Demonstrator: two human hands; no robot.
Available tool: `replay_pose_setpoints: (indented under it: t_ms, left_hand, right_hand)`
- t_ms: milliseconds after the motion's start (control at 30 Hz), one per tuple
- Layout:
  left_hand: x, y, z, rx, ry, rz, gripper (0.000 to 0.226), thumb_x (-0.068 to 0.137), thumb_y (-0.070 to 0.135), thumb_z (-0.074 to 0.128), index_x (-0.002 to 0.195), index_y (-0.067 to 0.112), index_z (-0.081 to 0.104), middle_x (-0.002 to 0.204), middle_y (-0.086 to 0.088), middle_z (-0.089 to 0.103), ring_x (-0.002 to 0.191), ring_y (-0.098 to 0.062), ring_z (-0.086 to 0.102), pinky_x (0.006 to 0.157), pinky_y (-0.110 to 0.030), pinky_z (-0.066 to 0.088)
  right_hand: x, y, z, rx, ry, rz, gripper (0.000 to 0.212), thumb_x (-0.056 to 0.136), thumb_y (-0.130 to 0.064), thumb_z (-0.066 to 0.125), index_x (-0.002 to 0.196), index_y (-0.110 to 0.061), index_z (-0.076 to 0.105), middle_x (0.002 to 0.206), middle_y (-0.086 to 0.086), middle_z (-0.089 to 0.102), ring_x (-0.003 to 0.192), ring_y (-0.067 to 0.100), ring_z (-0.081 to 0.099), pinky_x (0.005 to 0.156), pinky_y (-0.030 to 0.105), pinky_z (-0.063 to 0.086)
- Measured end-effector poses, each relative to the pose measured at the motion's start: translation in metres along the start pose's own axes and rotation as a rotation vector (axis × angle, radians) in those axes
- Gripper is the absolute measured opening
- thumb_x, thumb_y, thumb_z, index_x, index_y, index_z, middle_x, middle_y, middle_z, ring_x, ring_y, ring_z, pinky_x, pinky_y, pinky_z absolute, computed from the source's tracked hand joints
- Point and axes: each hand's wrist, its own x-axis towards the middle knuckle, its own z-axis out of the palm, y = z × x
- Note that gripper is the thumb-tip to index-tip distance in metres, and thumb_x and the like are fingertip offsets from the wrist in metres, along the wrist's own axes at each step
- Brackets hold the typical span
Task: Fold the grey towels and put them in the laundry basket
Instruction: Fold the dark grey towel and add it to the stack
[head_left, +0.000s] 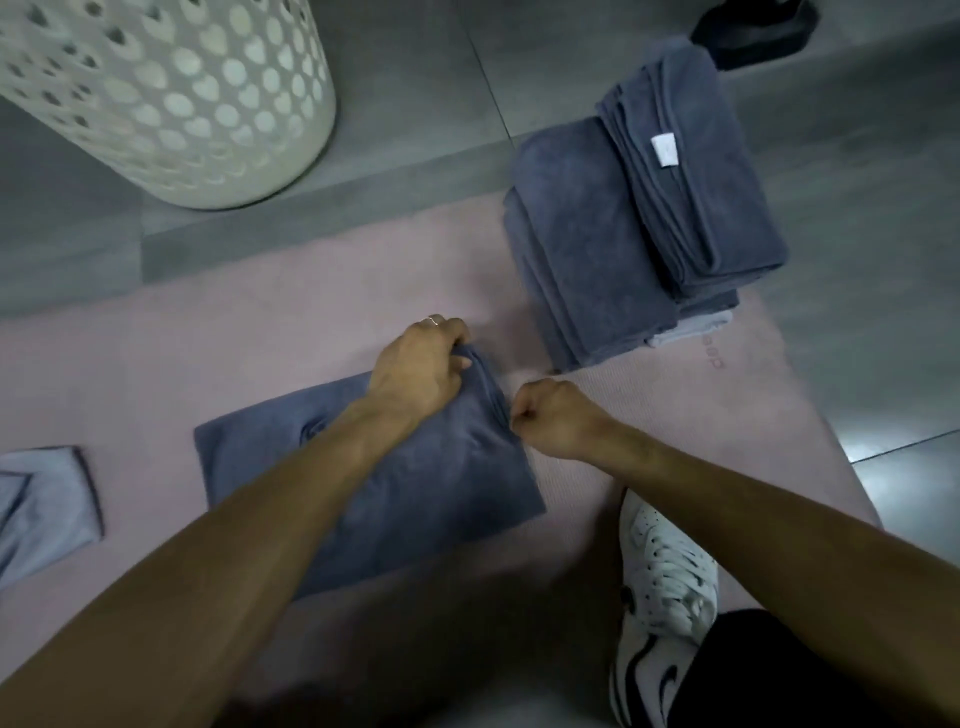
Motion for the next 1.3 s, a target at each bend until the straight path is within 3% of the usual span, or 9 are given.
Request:
replay_pose_setpoints:
  t_ms: [200, 467, 667, 767, 833, 900, 1067, 1200, 1300]
  left_hand:
    - [-0.085, -0.004, -0.097, 0.048, 0.18, 0.01, 0.015, 0.089, 0.019, 0.056, 0.104, 0.021, 0.057, 0.087, -0.008, 0.055, 0.081, -0.03, 0.056, 0.065, -0.032, 0.039]
    - [-0.194, 0.004, -0.224, -0.051, 0.334, 0.04, 0.016, 0.088, 0.007, 0.057, 0.092, 0.021, 0.052, 0.084, -0.003, 0.065, 0.077, -0.028, 0.06, 0.067, -0.039, 0.049]
    - [-0.264, -0.001, -0.264, -0.279, 0.52, 0.101, 0.035, 0.093, -0.001, 0.052, 0.085, 0.034, 0.047, 0.08, 0.01, 0.064, 0.068, -0.004, 0.067, 0.062, -0.024, 0.054]
    - [-0.281, 0.0, -0.27, -0.35, 0.576, 0.12, 0.037, 0.094, 0.001, 0.052, 0.088, 0.037, 0.049, 0.085, 0.018, 0.063, 0.07, -0.004, 0.068, 0.064, -0.035, 0.058]
    - [-0.288, 0.002, -0.271, -0.365, 0.602, 0.125, 0.04, 0.093, 0.0, 0.053, 0.085, 0.039, 0.049, 0.083, 0.016, 0.064, 0.068, -0.003, 0.067, 0.065, -0.033, 0.057]
    - [-0.293, 0.007, -0.272, -0.36, 0.619, 0.133, 0.041, 0.092, -0.002, 0.053, 0.083, 0.038, 0.049, 0.079, 0.01, 0.065, 0.065, -0.005, 0.066, 0.065, -0.03, 0.056]
    - [-0.298, 0.012, -0.27, -0.343, 0.624, 0.155, 0.029, 0.09, -0.001, 0.051, 0.09, 0.029, 0.05, 0.081, -0.001, 0.066, 0.07, -0.026, 0.066, 0.07, -0.047, 0.054]
    - [-0.299, 0.013, -0.271, -0.329, 0.635, 0.169, 0.027, 0.091, 0.0, 0.051, 0.091, 0.027, 0.05, 0.083, 0.001, 0.064, 0.069, -0.026, 0.065, 0.069, -0.047, 0.052]
    - [-0.299, 0.009, -0.273, -0.343, 0.661, 0.155, 0.024, 0.091, -0.001, 0.051, 0.092, 0.024, 0.051, 0.081, 0.001, 0.063, 0.068, -0.023, 0.065, 0.068, -0.043, 0.052]
  right_hand:
    - [-0.049, -0.081, -0.05, -0.137, -0.007, -0.135, 0.023, 0.088, -0.013, 0.053, 0.103, -0.001, 0.067, 0.111, 0.01, 0.066, 0.102, 0.026, 0.061, 0.088, 0.031, 0.052]
    - [-0.148, -0.174, -0.097, -0.324, 0.159, -0.279, 0.012, 0.088, -0.013, 0.048, 0.094, -0.018, 0.058, 0.11, 0.009, 0.064, 0.097, 0.028, 0.06, 0.086, 0.036, 0.052]
    - [-0.188, -0.209, -0.113, 0.025, 0.326, -0.213, 0.022, 0.097, -0.024, 0.042, 0.095, -0.011, 0.059, 0.103, 0.011, 0.065, 0.095, 0.031, 0.064, 0.079, 0.037, 0.052]
    - [-0.204, -0.222, -0.112, 0.38, 0.197, -0.074, 0.039, 0.098, -0.049, 0.04, 0.119, -0.018, 0.05, 0.115, 0.007, 0.059, 0.084, 0.024, 0.069, 0.061, 0.032, 0.055]
    - [-0.208, -0.226, -0.112, 0.469, 0.085, -0.007, 0.05, 0.093, -0.06, 0.045, 0.117, -0.016, 0.048, 0.113, 0.008, 0.061, 0.078, 0.023, 0.071, 0.053, 0.028, 0.052]
    - [-0.209, -0.229, -0.111, 0.44, -0.012, 0.014, 0.053, 0.092, -0.055, 0.053, 0.118, -0.009, 0.054, 0.104, 0.01, 0.066, 0.074, 0.022, 0.069, 0.051, 0.026, 0.05]
    - [-0.206, -0.236, -0.094, 0.46, -0.036, 0.107, 0.047, 0.094, -0.042, 0.056, 0.122, -0.004, 0.052, 0.1, 0.011, 0.064, 0.074, 0.022, 0.07, 0.056, 0.027, 0.056]
    - [-0.2, -0.244, -0.077, 0.438, -0.118, 0.175, 0.06, 0.091, -0.053, 0.056, 0.124, -0.004, 0.048, 0.115, 0.015, 0.063, 0.073, 0.025, 0.073, 0.05, 0.026, 0.055]
    - [-0.197, -0.255, -0.07, 0.481, -0.142, 0.147, 0.042, 0.093, -0.038, 0.059, 0.117, -0.003, 0.055, 0.097, 0.011, 0.068, 0.065, 0.019, 0.069, 0.051, 0.027, 0.057]
